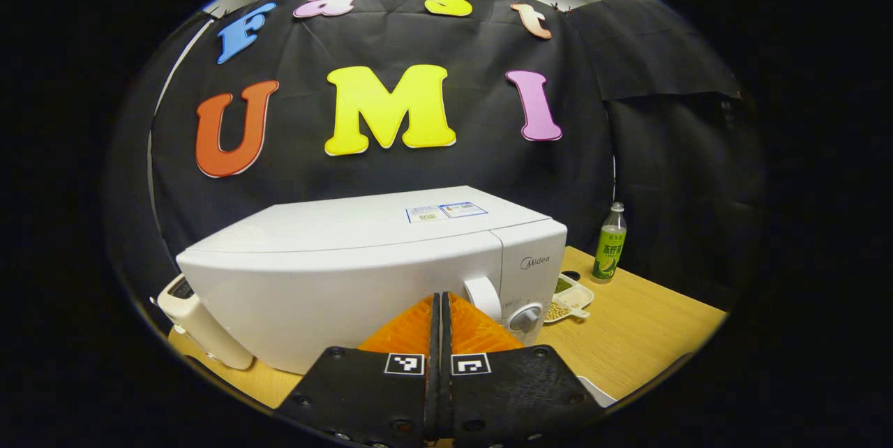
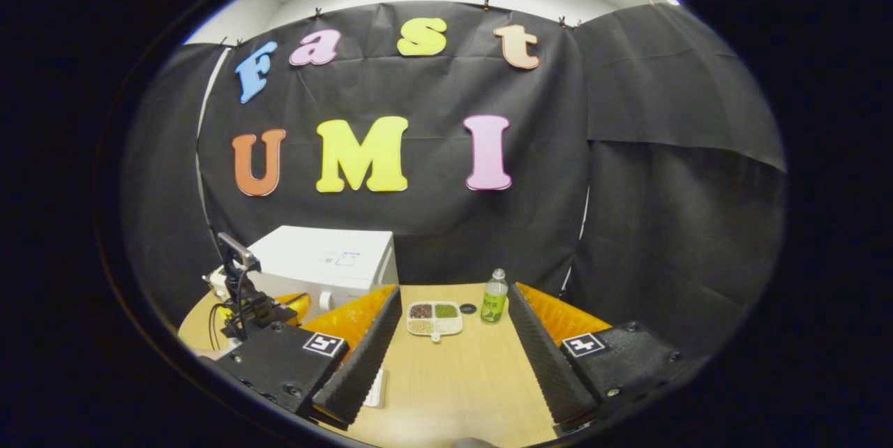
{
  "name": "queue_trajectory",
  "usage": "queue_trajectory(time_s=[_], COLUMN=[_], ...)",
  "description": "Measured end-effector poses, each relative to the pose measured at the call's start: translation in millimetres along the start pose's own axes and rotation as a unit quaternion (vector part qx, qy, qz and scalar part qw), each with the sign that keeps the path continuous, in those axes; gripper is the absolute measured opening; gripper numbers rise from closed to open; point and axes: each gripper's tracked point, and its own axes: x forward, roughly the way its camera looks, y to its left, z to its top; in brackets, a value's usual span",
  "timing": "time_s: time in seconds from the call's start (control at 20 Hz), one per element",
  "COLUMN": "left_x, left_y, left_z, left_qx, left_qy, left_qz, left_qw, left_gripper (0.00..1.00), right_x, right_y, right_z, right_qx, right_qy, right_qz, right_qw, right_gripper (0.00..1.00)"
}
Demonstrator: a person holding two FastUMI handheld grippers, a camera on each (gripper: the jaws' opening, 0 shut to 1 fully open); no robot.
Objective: Open the microwave oven with the left hand, put the food in, and close the microwave oven.
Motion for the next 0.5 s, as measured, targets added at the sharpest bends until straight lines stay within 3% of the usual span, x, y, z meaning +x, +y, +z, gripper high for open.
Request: queue_trajectory(time_s=[0.05,0.2,0.4,0.5], left_x=[-7,-32,-65,-85], left_y=[-6,-9,-9,-7], left_z=[6,23,42,47], left_qx=[0.000,0.003,0.015,-0.001], left_qy=[-0.005,-0.018,-0.033,-0.029], left_qz=[-0.009,-0.013,-0.007,0.006], left_qw=[1.000,1.000,0.999,1.000], left_gripper=[0.00,0.96,1.00,0.96], right_x=[-1,-5,-15,-23], right_y=[1,7,9,6], right_z=[1,-2,-5,-4], right_qx=[-0.003,-0.004,0.002,0.002], right_qy=[-0.004,-0.010,-0.015,-0.023], right_qz=[0.001,0.007,0.011,0.007], right_qw=[1.000,1.000,1.000,1.000], right_gripper=[0.98,0.98,0.99,0.99])
